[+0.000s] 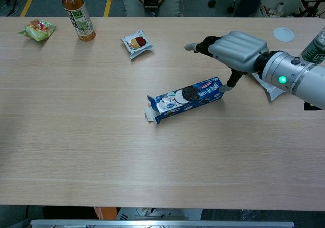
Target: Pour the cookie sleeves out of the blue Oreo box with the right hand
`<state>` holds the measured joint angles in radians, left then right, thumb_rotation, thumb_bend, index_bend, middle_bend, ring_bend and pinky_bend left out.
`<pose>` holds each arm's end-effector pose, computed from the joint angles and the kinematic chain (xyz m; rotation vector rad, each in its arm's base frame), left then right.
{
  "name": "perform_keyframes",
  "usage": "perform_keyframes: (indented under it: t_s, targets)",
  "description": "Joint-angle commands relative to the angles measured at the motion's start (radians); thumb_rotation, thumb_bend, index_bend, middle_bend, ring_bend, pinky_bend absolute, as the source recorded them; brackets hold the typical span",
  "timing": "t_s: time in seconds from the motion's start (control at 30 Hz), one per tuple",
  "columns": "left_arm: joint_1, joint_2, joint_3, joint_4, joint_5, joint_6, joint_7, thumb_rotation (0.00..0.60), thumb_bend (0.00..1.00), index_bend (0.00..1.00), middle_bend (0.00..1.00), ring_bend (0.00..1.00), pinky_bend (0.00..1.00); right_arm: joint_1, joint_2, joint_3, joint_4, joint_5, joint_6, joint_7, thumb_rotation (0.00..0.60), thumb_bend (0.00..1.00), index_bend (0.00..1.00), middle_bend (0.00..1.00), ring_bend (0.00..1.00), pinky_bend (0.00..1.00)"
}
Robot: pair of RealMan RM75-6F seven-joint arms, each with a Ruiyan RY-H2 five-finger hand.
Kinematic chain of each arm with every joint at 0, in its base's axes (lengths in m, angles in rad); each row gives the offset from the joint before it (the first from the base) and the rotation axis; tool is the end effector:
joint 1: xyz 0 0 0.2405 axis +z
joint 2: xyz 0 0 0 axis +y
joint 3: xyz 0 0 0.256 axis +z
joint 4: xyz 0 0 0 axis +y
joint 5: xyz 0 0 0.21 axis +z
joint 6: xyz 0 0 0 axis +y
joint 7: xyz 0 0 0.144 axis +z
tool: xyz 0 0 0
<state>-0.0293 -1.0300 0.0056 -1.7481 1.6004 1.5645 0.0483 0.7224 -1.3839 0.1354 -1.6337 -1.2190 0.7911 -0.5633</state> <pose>-0.2866 0.1512 0.1730 -1.4236 -0.8800 -0.9326 -0.1508 -0.3161 -0.0009 2.1722 -0.6589 0.6940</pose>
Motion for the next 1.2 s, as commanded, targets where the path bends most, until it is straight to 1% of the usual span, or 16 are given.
perform_keyframes:
  t_s: [0.03,0.2,0.4,0.7,0.77,0.87,1.0,1.1,1.2]
  targets:
    - [0.001,0.001,0.0,0.002,-0.001,0.0,-0.003,0.6,0.2,0.13,0.11,0.12,0.06,0.022,-0.05,-0.019,0.056,0.035,-0.011,-0.023,0.6,0.0,0.05,0.17,0.11,0.3]
    - [0.003,-0.001,0.0,0.007,-0.004,0.002,-0.011,0.6,0.2,0.13,0.11,0.12,0.06,0.04,-0.111,-0.047,0.133,0.061,-0.02,-0.047,0.6,0.0,0.05,0.17,0.11,0.3]
    - [0.005,-0.004,0.001,0.016,-0.009,-0.002,-0.021,0.6,0.2,0.13,0.11,0.12,0.06,0.065,-0.175,-0.065,0.216,0.103,-0.037,-0.073,0.6,0.0,0.05,0.17,0.11,0.3]
    - [0.009,-0.011,-0.001,0.027,-0.019,-0.002,-0.036,0.6,0.2,0.13,0.11,0.12,0.06,0.1,-0.243,-0.085,0.283,0.169,-0.047,-0.135,0.6,0.0,0.06,0.19,0.11,0.3]
    - [0.009,-0.012,-0.001,0.029,-0.019,-0.001,-0.039,0.6,0.2,0.13,0.11,0.12,0.06,0.105,-0.255,-0.086,0.292,0.179,-0.043,-0.145,0.6,0.0,0.11,0.2,0.11,0.3]
    - [0.011,-0.013,-0.001,0.034,-0.02,0.0,-0.043,0.6,0.2,0.13,0.11,0.12,0.06,0.113,-0.272,-0.087,0.305,0.197,-0.033,-0.161,0.6,0.01,0.22,0.26,0.16,0.3]
    - [0.014,-0.014,-0.002,0.041,-0.025,0.001,-0.054,0.6,0.2,0.13,0.11,0.12,0.06,0.125,-0.292,-0.09,0.325,0.234,-0.031,-0.19,0.6,0.04,0.37,0.32,0.23,0.36]
    - [0.017,-0.015,-0.002,0.049,-0.028,0.004,-0.062,0.6,0.2,0.13,0.11,0.12,0.06,0.127,-0.299,-0.087,0.331,0.238,-0.014,-0.189,0.6,0.05,0.43,0.36,0.28,0.41]
    - [0.019,-0.015,-0.002,0.057,-0.034,0.003,-0.071,0.6,0.2,0.13,0.11,0.12,0.06,0.126,-0.293,-0.086,0.331,0.238,-0.004,-0.178,0.6,0.06,0.46,0.41,0.34,0.48]
